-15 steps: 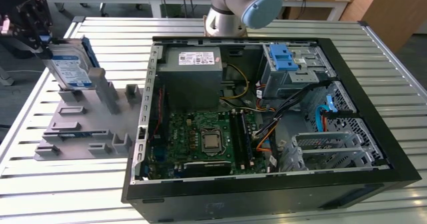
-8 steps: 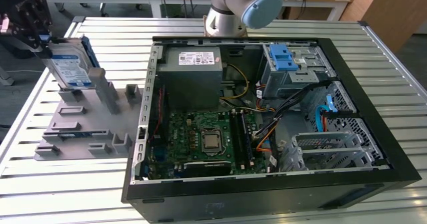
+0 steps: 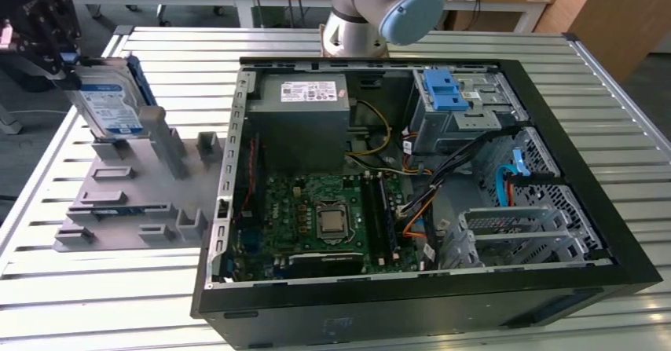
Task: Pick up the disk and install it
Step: 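Pick up the disk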
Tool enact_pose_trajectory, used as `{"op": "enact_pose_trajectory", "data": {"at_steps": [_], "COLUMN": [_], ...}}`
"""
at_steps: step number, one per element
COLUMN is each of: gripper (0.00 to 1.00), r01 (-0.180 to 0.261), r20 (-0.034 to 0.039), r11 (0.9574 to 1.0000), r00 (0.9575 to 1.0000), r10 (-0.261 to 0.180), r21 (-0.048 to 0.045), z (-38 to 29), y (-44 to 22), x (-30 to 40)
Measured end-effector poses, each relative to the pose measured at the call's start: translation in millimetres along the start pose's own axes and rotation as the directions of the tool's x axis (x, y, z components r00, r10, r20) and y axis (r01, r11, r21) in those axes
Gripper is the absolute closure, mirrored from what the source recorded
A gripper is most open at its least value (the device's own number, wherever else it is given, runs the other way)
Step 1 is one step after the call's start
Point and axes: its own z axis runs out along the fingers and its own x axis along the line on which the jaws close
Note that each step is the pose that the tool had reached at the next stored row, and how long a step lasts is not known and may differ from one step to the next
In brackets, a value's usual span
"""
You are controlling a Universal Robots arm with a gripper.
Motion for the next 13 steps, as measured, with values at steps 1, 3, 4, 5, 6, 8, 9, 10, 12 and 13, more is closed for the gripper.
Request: {"op": "enact_pose_trajectory", "data": {"at_steps": [1, 3, 4, 5, 6, 8, 9, 10, 12, 13], "gripper": [0.64, 0.64, 0.64, 0.64, 0.64, 0.64, 0.64, 0.64, 0.64, 0.64], "r01": [0.0, 0.0, 0.0, 0.0, 0.0, 0.0, 0.0, 0.0, 0.0, 0.0], "r20": [0.0, -0.0001, -0.0003, -0.0004, -0.0005, -0.0007, -0.0009, -0.001, -0.0013, -0.0015], "r11": [1.0, 1.0, 1.0, 1.0, 1.0, 1.0, 1.0, 1.0, 1.0, 1.0], "r00": [1.0, 1.0, 1.0, 1.0, 1.0, 1.0, 1.0, 1.0, 1.0, 1.0], "r10": [0.0, 0.0, 0.0, 0.0, 0.0, 0.0, 0.0, 0.0, 0.0, 0.0], "r21": [0.0, 0.0001, 0.0, 0.0, 0.0001, 0.0, 0.0001, 0.0, 0.0, 0.0], "z": [-0.3, -1.0, -1.3, -1.6, -1.9, -2.5, -2.8, -3.2, -3.9, -4.2], "y": [0.0, 0.0, 0.0, 0.0, 0.0, 0.0, 0.1, 0.1, 0.1, 0.1], "x": [0.0, -0.1, -0.1, -0.2, -0.2, -0.3, -0.4, -0.4, -0.5, -0.5]}}
